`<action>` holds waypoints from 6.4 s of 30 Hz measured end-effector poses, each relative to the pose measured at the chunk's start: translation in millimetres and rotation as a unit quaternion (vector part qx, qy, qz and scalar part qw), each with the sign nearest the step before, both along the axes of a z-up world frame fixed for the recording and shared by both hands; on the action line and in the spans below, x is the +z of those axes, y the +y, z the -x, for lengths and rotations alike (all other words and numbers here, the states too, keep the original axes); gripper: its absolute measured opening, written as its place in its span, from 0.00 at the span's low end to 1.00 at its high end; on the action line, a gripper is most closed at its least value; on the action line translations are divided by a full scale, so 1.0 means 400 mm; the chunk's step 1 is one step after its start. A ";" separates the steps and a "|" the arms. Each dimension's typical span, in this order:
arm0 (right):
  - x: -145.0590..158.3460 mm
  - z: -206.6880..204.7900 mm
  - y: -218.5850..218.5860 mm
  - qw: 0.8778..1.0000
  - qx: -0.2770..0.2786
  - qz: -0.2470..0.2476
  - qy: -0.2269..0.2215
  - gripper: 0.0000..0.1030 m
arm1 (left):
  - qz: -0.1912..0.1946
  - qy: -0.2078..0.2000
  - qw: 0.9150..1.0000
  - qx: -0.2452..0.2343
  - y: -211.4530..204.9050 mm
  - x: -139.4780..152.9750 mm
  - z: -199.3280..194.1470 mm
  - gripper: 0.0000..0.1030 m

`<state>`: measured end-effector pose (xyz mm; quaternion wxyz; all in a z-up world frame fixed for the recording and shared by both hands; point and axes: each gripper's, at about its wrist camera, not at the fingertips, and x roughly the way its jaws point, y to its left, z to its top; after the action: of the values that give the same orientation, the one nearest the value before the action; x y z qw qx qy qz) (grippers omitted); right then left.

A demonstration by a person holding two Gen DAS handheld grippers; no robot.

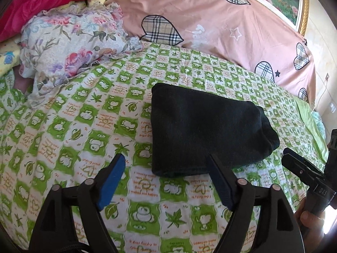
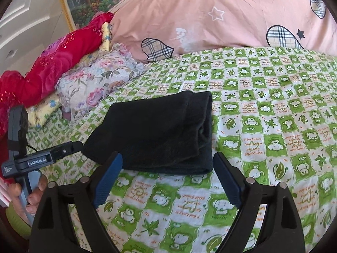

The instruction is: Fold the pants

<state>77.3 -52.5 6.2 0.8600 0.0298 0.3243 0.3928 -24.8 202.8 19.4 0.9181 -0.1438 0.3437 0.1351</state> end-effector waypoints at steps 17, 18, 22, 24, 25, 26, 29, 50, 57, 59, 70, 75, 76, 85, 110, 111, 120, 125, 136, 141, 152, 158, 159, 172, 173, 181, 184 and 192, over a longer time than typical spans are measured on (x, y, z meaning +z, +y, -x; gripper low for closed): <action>-0.009 0.061 0.020 0.999 0.015 0.034 -0.022 1.00 | -0.065 0.032 0.997 0.013 -0.063 -0.008 0.036 0.84; -0.010 0.062 0.021 0.999 0.015 0.034 -0.022 1.00 | -0.067 0.033 0.997 0.012 -0.065 -0.009 0.035 0.84; -0.011 0.070 0.022 0.999 0.018 0.037 -0.028 1.00 | -0.077 0.035 0.996 0.015 -0.077 -0.014 0.036 0.84; -0.012 0.073 0.024 0.999 0.018 0.039 -0.032 1.00 | -0.078 0.033 0.996 0.014 -0.081 -0.015 0.036 0.84; -0.012 0.073 0.025 0.999 0.019 0.039 -0.033 1.00 | -0.078 0.032 0.996 0.014 -0.083 -0.016 0.036 0.84; -0.013 0.074 0.025 0.999 0.020 0.038 -0.033 1.00 | -0.078 0.030 0.996 0.013 -0.084 -0.017 0.036 0.84; -0.022 0.073 0.031 0.999 0.022 0.039 -0.030 1.00 | -0.081 0.029 0.996 0.012 -0.089 -0.024 0.034 0.86; -0.071 0.058 0.046 0.999 0.019 0.039 -0.023 1.00 | -0.102 0.026 0.994 0.014 -0.098 -0.069 0.019 0.86; -0.074 0.063 0.065 0.998 0.030 0.045 -0.029 1.00 | -0.101 0.026 0.994 0.015 -0.098 -0.072 0.015 0.86; -0.074 0.065 0.069 0.998 0.032 0.045 -0.032 1.00 | -0.102 0.026 0.994 0.014 -0.098 -0.074 0.012 0.86; -0.078 0.058 0.075 0.998 0.027 0.032 -0.037 1.00 | -0.109 0.029 0.994 0.011 -0.098 -0.088 -0.008 0.86; -0.086 0.048 0.077 0.999 0.023 0.035 -0.031 1.00 | -0.110 0.029 0.993 0.013 -0.100 -0.092 -0.011 0.87; -0.087 0.048 0.078 0.999 0.022 0.036 -0.032 1.00 | -0.110 0.030 0.993 0.013 -0.100 -0.092 -0.012 0.87; -0.095 0.068 0.099 0.996 0.029 0.060 -0.053 1.00 | -0.111 0.034 0.993 0.011 -0.103 -0.099 -0.020 0.87; -0.096 0.067 0.093 0.996 0.030 0.059 -0.054 1.00 | -0.114 0.028 0.993 0.012 -0.106 -0.099 -0.018 0.87; -0.096 0.067 0.093 0.996 0.030 0.059 -0.054 1.00 | -0.115 0.027 0.993 0.012 -0.107 -0.098 -0.017 0.87; -0.075 0.060 0.085 0.998 0.022 0.041 -0.052 1.00 | -0.118 0.021 0.993 0.012 -0.109 -0.091 -0.014 0.87; -0.067 0.060 0.087 0.998 0.023 0.038 -0.052 1.00 | -0.120 0.020 0.993 0.012 -0.108 -0.089 -0.014 0.87; -0.060 0.067 0.094 0.997 0.023 0.037 -0.057 1.00 | -0.120 0.019 0.993 0.010 -0.107 -0.087 -0.015 0.87; -0.053 0.065 0.094 0.998 0.022 0.034 -0.058 1.00 | -0.121 0.017 0.993 0.011 -0.109 -0.082 -0.013 0.87; -0.046 0.067 0.098 0.997 0.023 0.033 -0.060 1.00 | -0.118 0.016 0.993 0.016 -0.105 -0.075 -0.012 0.88; -0.036 0.064 0.099 0.997 0.023 0.035 -0.063 1.00 | -0.117 0.014 0.993 0.013 -0.104 -0.068 -0.013 0.88; -0.034 0.063 0.098 0.997 0.022 0.035 -0.064 1.00 | -0.117 0.014 0.993 0.012 -0.103 -0.067 -0.014 0.88; -0.014 0.035 0.090 0.997 0.013 0.046 -0.062 1.00 | -0.096 0.026 0.995 0.008 -0.089 -0.051 -0.036 0.88; -0.013 0.034 0.090 0.997 0.012 0.047 -0.063 1.00 | -0.094 0.027 0.995 0.007 -0.087 -0.049 -0.040 0.88; -0.003 0.013 0.087 0.997 0.005 0.052 -0.063 1.00 | -0.090 0.026 0.996 0.009 -0.075 -0.026 -0.061 0.87; -0.006 -0.003 0.081 0.997 -0.002 0.058 -0.055 1.00 | -0.090 0.031 0.995 0.010 -0.070 -0.023 -0.073 0.87; -0.009 -0.034 0.066 0.998 -0.010 0.058 -0.036 1.00 | -0.089 0.038 0.995 0.019 -0.062 -0.015 -0.091 0.86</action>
<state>90.7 -26.0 2.4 0.8753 -0.0311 0.3152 0.3654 11.7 178.0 13.4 0.9110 -0.0627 0.3619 0.1875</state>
